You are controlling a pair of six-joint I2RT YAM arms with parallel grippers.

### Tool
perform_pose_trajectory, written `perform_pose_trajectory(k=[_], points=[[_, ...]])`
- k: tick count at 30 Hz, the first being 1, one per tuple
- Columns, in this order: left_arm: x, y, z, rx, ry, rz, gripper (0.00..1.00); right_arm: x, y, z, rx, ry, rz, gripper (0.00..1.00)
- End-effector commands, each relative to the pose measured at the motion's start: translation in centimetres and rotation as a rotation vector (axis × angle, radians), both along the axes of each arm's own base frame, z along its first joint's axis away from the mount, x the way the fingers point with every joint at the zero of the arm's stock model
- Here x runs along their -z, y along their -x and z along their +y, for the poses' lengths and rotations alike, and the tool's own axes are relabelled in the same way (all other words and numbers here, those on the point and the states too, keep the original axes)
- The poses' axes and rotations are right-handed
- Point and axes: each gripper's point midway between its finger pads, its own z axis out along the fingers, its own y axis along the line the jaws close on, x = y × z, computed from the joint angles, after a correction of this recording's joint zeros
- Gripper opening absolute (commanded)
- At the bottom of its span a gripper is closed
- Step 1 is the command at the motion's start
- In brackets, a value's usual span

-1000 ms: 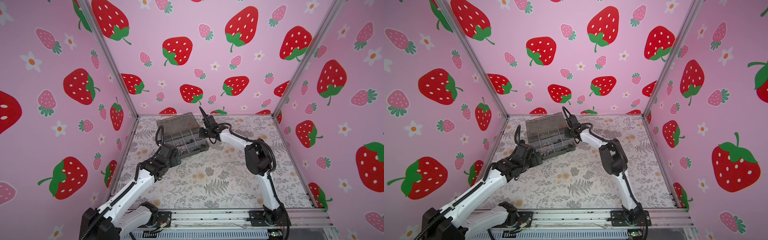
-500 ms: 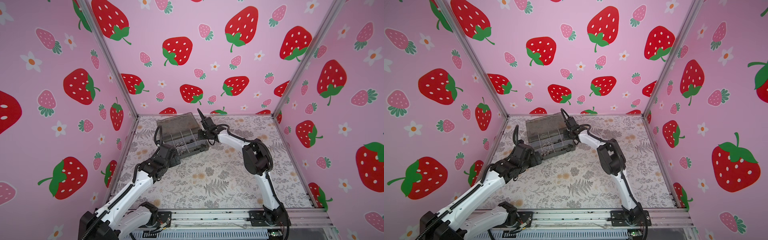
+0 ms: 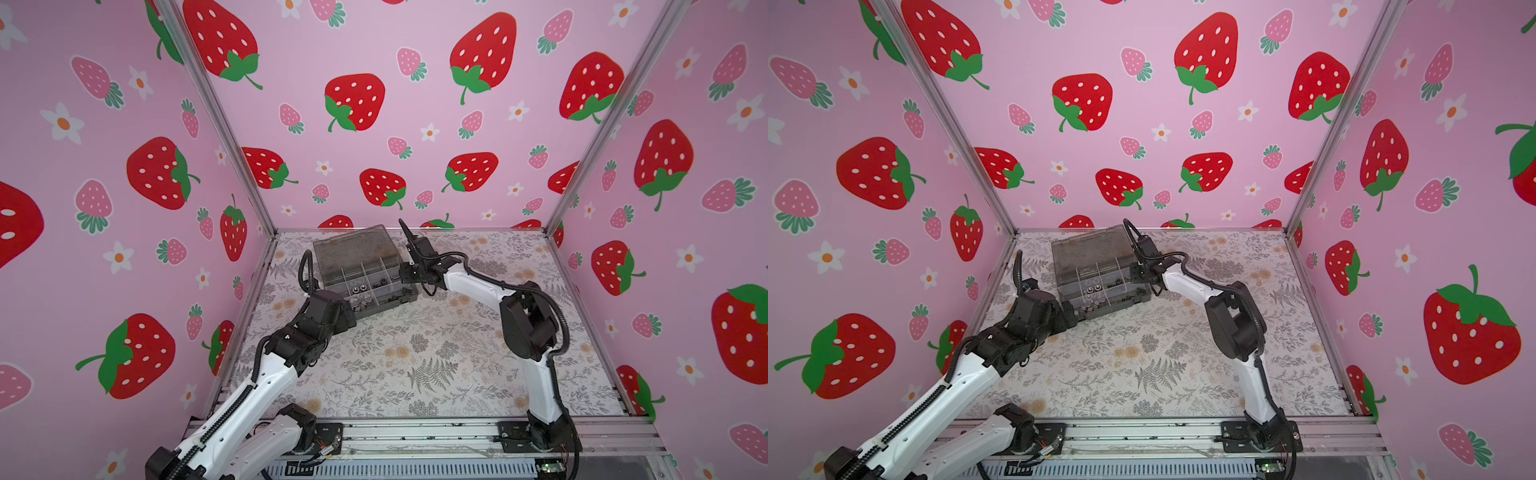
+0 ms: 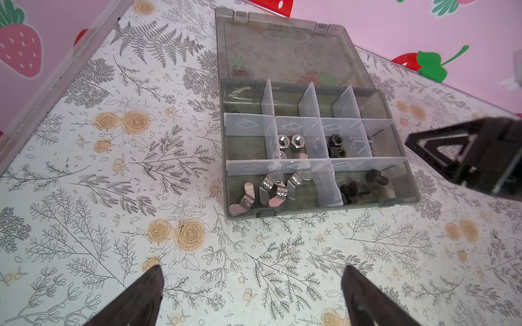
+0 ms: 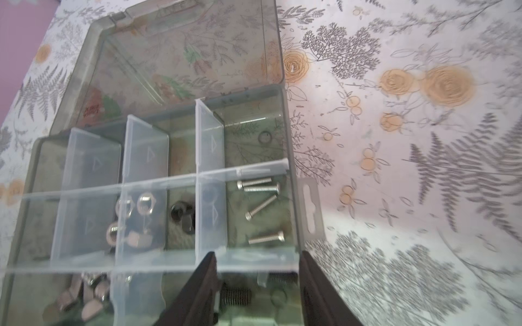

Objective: Sort the screws and nuts into containers
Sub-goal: Place the screw into the container, then reset both arms

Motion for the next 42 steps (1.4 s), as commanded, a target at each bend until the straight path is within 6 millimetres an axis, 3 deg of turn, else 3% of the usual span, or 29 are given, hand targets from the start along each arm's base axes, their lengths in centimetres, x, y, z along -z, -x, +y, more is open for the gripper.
perform_pose_trajectory(k=[1, 9, 21, 26, 32, 42], points=[[-1.0, 0.2, 1.9, -0.069, -0.052, -0.049, 0.99, -4.1, 0.8, -2.3, 0.044, -0.018, -0.111, 0.6], [-2.4, 0.6, 4.3, -0.162, -0.121, -0.133, 0.99, -6.1, 4.1, -11.4, 0.229, 0.073, -0.214, 1.0], [-4.3, 1.1, 7.1, -0.251, -0.246, -0.258, 0.99, -6.0, 6.8, -25.8, 0.586, 0.152, -0.292, 1.0], [-4.6, 1.2, 8.1, -0.287, -0.298, -0.32, 0.99, -5.5, 7.4, -30.6, 0.711, 0.15, -0.308, 1.0], [-4.0, 0.0, 8.4, -0.273, -0.384, -0.385, 0.99, -6.1, 8.2, -33.9, 0.785, 0.204, -0.425, 1.0], [-0.4, -3.1, 10.6, -0.269, -0.35, -0.36, 0.99, -5.3, 9.4, -36.4, 0.798, 0.39, -0.554, 1.0]])
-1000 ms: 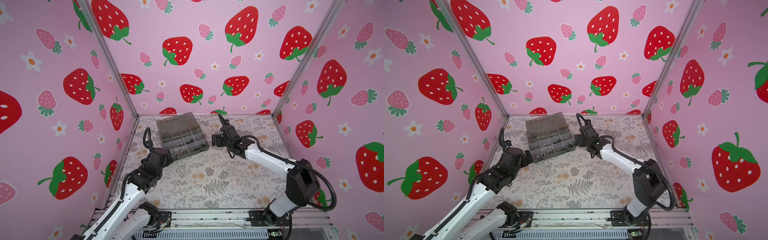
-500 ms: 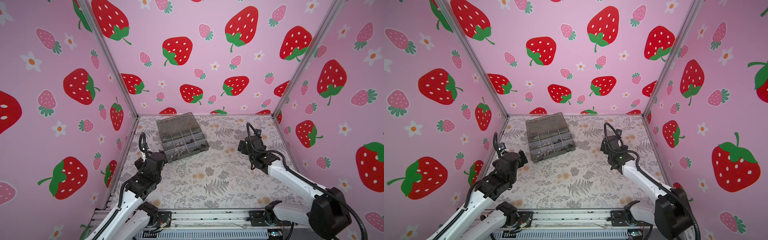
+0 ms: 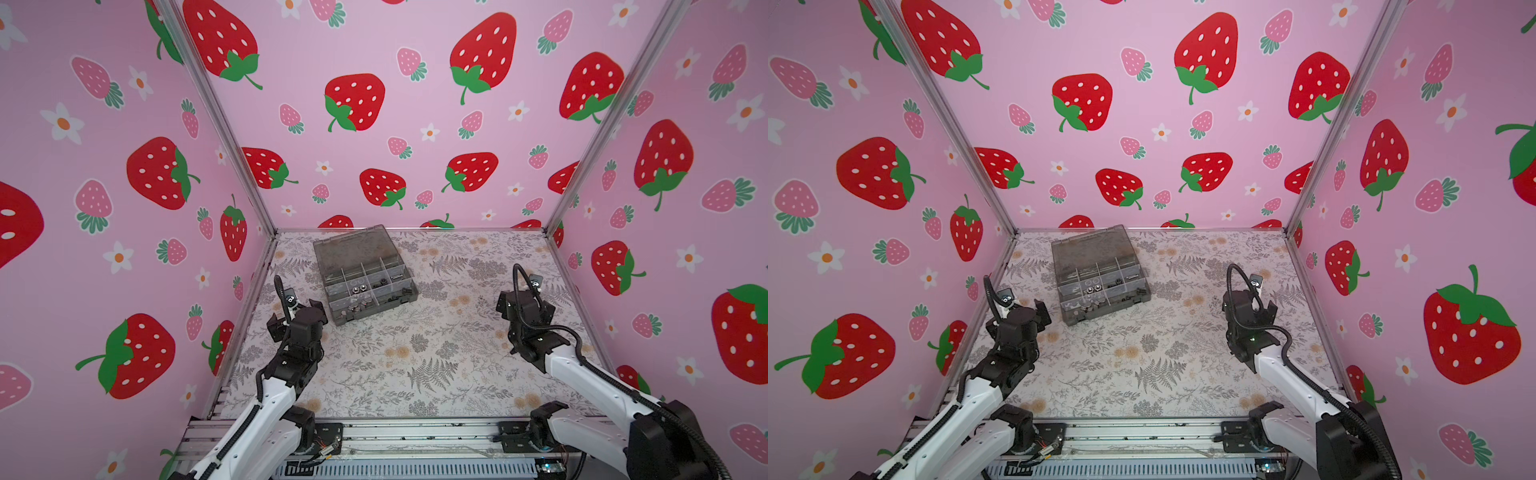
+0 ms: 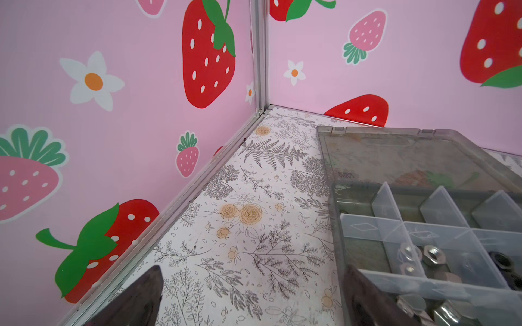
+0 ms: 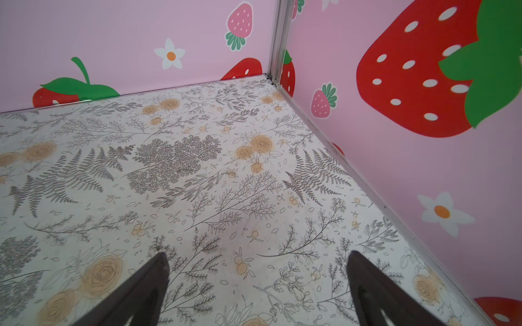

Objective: Sort the screws and nuts into containers
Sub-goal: Reset both arms

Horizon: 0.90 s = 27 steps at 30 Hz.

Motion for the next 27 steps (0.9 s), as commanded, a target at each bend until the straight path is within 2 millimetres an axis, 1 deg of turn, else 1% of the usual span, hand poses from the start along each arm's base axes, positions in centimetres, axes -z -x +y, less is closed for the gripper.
perform_pose_trajectory(k=[1, 5, 7, 11, 12, 13, 18, 22, 27], points=[[-0.6, -1.9, -0.2, 0.057, 0.025, -0.066, 0.99, -1.4, 0.3, -1.4, 0.048, 0.084, -0.076, 1.0], [0.6, -2.9, 0.0, 0.094, 0.017, -0.078, 0.99, -1.2, 1.2, -2.0, 0.04, 0.105, -0.137, 1.0], [1.2, -3.0, 0.0, 0.111, 0.006, -0.077, 0.99, -1.2, 1.7, -2.3, 0.038, 0.101, -0.171, 1.0], [1.7, -3.1, -0.4, 0.161, -0.001, -0.104, 0.99, -1.5, 2.6, -2.7, 0.026, 0.104, -0.231, 1.0], [1.9, -3.2, -0.6, 0.182, 0.002, -0.113, 0.99, -1.3, 2.7, -2.7, 0.02, 0.111, -0.233, 1.0], [1.9, -3.3, -0.8, 0.2, 0.006, -0.122, 0.99, -2.0, 3.0, -2.7, 0.015, 0.1, -0.268, 1.0], [2.3, -4.1, -1.9, 0.295, 0.011, -0.155, 0.99, -2.5, 3.9, -2.7, -0.029, 0.098, -0.345, 1.0], [3.0, -5.1, -2.7, 0.366, 0.014, -0.155, 0.99, -2.3, 4.5, -3.0, -0.044, 0.105, -0.382, 1.0], [5.4, -6.8, -3.8, 0.435, 0.024, -0.112, 0.99, -1.2, 4.9, -3.2, -0.082, 0.101, -0.41, 1.0]])
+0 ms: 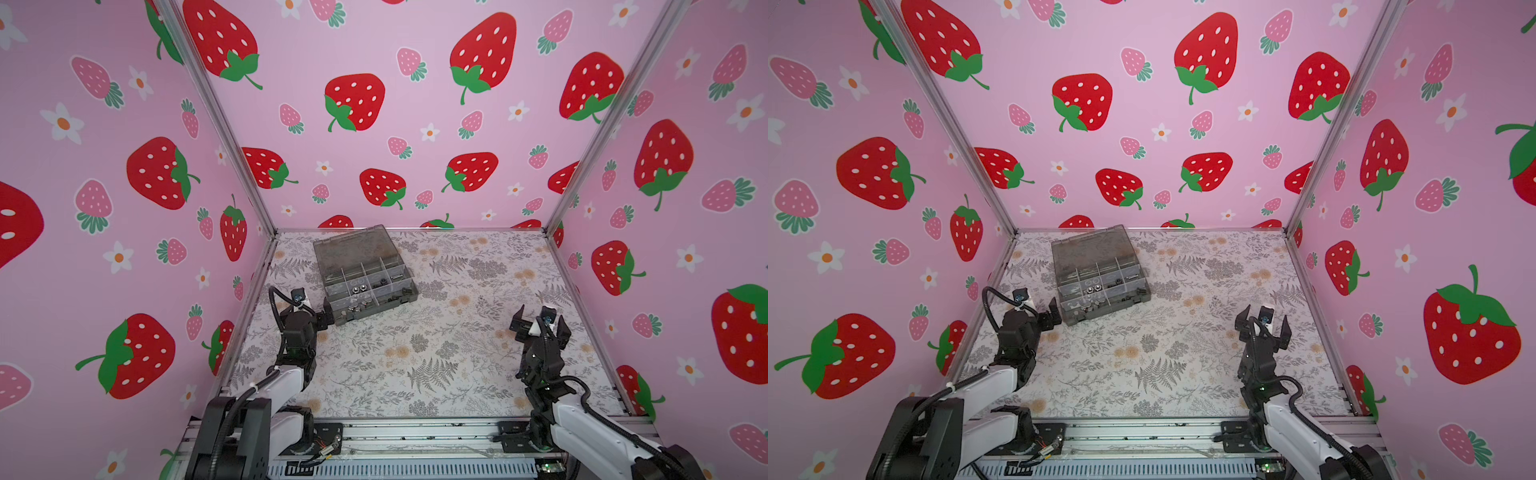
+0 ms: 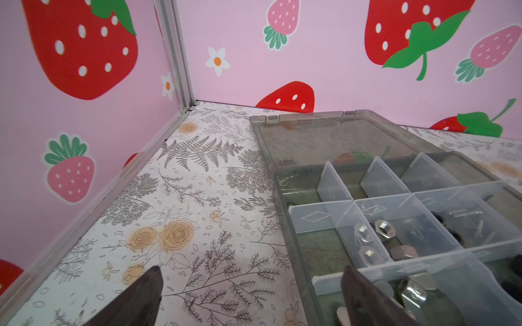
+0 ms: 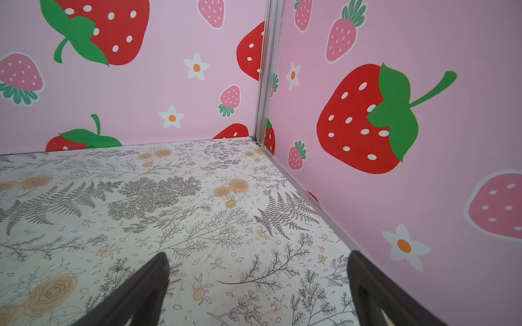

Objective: Sort the screws and nuts into containers
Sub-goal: Reset both arms

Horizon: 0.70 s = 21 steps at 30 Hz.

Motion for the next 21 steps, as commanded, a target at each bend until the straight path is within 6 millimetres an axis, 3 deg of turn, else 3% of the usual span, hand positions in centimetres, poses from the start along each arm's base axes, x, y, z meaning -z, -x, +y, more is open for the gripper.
perform_pose_trajectory(k=[1, 10, 15, 21], points=[[-1.0, -1.6, -1.3, 0.089, -0.004, -0.078, 0.99, -1.1, 0.2, 0.1, -0.037, -0.01, -0.086, 1.0], [1.7, -3.9, -2.2, 0.168, 0.001, -0.001, 0.99, 0.1, -0.3, -0.2, -0.059, 0.014, -0.072, 1.0], [3.2, -6.0, -0.8, 0.09, 0.028, 0.127, 0.99, -0.1, -0.9, 0.2, -0.093, 0.015, -0.086, 1.0], [3.1, -6.0, -0.7, 0.091, 0.026, 0.123, 0.99, -0.3, -2.5, 1.0, -0.149, 0.042, -0.087, 1.0]])
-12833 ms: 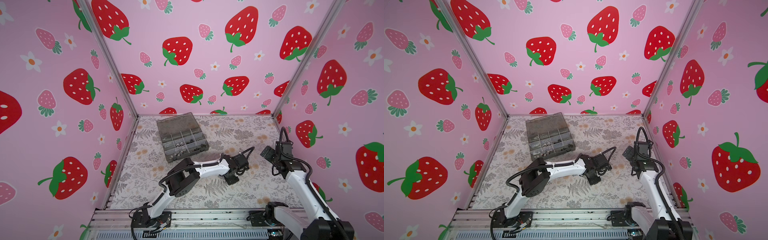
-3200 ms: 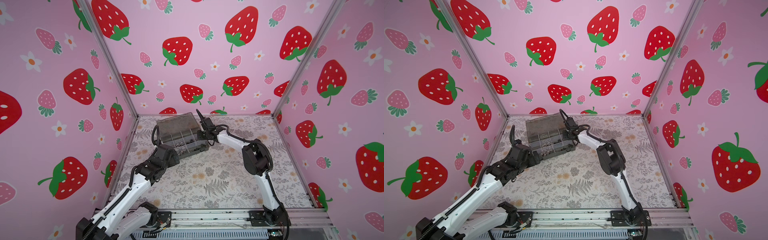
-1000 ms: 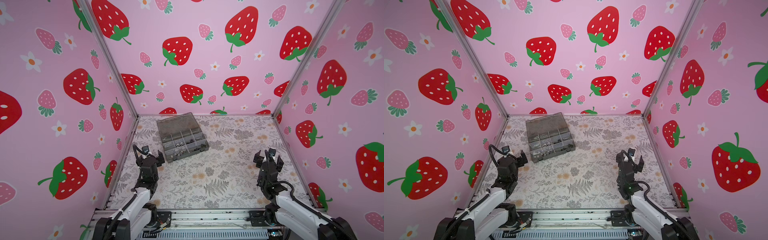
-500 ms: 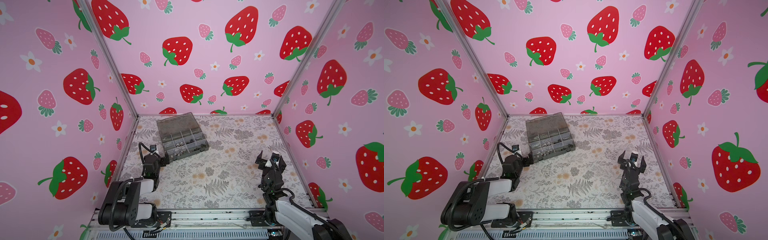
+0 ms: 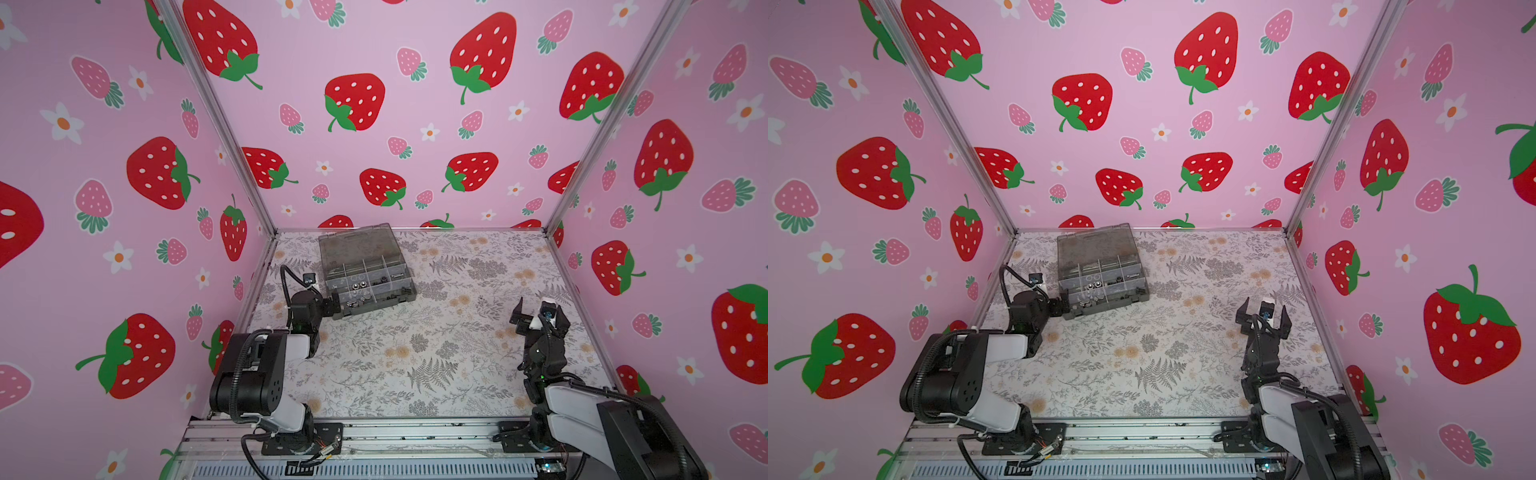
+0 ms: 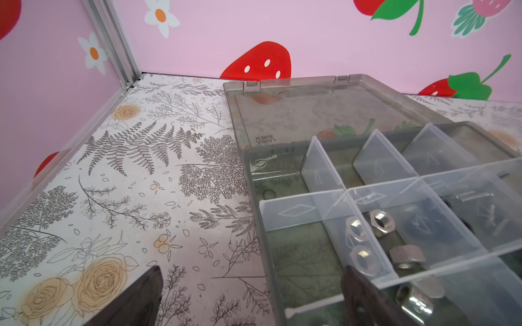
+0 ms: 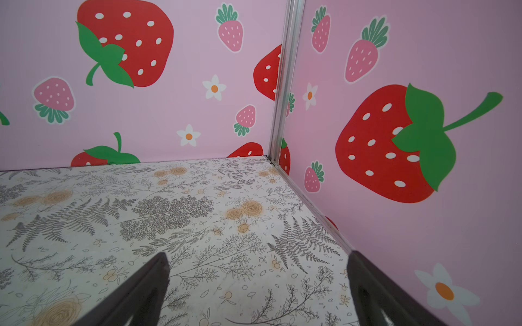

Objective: Sort the screws and nuts into containers
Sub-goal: Reset both arms

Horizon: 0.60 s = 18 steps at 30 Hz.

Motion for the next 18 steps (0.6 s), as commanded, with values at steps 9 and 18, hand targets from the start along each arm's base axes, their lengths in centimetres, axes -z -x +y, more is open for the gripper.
perform_pose_trajectory(k=[9, 18], points=[[0.3, 0.0, 0.5, -0.017, -0.007, 0.023, 0.99, 1.1, -2.6, 1.3, -0.072, 0.035, -0.002, 1.0], [0.3, -0.1, 0.4, -0.017, -0.008, 0.022, 0.99, 3.0, -4.9, 0.8, -0.065, 0.008, 0.069, 1.0]])
